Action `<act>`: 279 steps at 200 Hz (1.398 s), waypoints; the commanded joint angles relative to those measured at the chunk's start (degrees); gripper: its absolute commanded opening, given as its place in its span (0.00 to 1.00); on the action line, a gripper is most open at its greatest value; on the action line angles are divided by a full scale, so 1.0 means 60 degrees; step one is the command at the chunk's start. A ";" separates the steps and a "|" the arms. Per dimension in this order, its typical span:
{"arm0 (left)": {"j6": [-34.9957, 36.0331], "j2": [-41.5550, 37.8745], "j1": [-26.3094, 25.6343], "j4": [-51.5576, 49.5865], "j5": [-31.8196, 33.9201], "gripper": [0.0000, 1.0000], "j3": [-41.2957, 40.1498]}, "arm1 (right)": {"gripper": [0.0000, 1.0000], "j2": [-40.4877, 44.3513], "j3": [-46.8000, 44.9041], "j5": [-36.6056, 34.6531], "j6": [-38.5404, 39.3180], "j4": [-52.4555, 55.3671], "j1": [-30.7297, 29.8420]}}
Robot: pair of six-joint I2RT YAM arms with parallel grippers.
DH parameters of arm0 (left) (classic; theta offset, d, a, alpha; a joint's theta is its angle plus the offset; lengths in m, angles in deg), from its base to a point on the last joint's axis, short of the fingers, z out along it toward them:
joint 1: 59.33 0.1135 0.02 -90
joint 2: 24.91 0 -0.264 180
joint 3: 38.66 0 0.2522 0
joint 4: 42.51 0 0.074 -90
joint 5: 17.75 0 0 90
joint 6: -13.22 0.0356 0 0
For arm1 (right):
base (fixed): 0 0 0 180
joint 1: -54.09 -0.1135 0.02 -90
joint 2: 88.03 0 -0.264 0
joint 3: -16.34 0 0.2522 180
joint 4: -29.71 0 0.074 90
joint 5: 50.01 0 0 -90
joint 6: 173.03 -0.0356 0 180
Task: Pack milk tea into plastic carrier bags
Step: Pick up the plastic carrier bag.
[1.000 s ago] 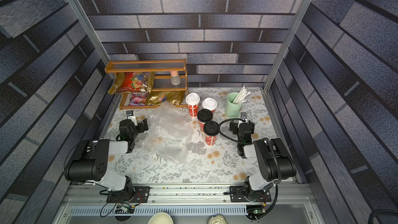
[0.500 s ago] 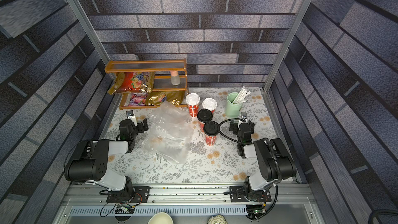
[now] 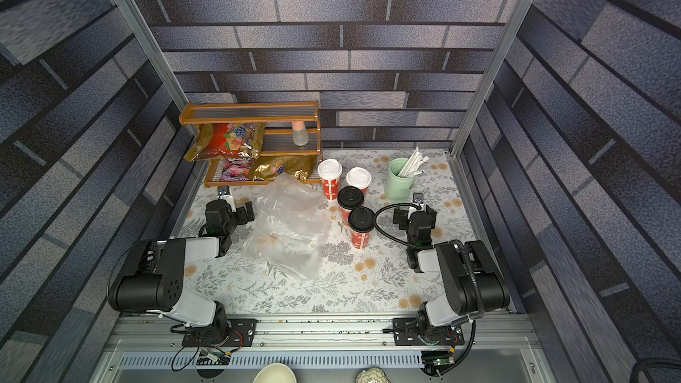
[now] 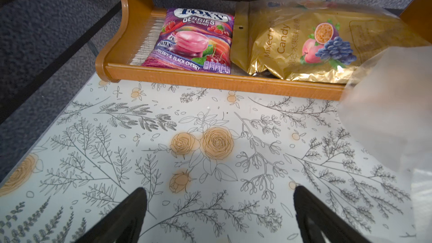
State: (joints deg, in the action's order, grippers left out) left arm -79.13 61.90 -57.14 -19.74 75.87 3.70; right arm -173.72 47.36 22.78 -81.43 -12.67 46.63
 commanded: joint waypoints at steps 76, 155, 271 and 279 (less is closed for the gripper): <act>-0.1373 -0.2305 -0.0496 -0.6688 0.1203 1.00 0.2427 | 0.98 0.4285 0.2300 0.1674 -0.1396 0.7910 0.0057; -0.2230 -0.3275 -0.2108 -1.3359 -0.0491 1.00 0.5533 | 0.88 0.4983 0.5867 0.6221 -0.3982 1.3331 -0.0124; -0.5552 -0.1967 -0.6976 -1.3439 -0.1848 1.00 0.6104 | 0.81 0.3507 0.8287 0.6507 -0.5055 1.4578 -0.3483; -0.5917 -0.1830 -0.7145 -1.3331 -0.1463 1.00 0.6081 | 0.81 0.3564 0.8169 0.6423 -0.5140 1.4585 -0.3516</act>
State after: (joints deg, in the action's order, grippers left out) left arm -106.98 49.28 -97.84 -102.66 65.16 38.91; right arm -152.81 96.77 62.54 -109.30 72.69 26.43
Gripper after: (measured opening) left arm 0.997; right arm 0.813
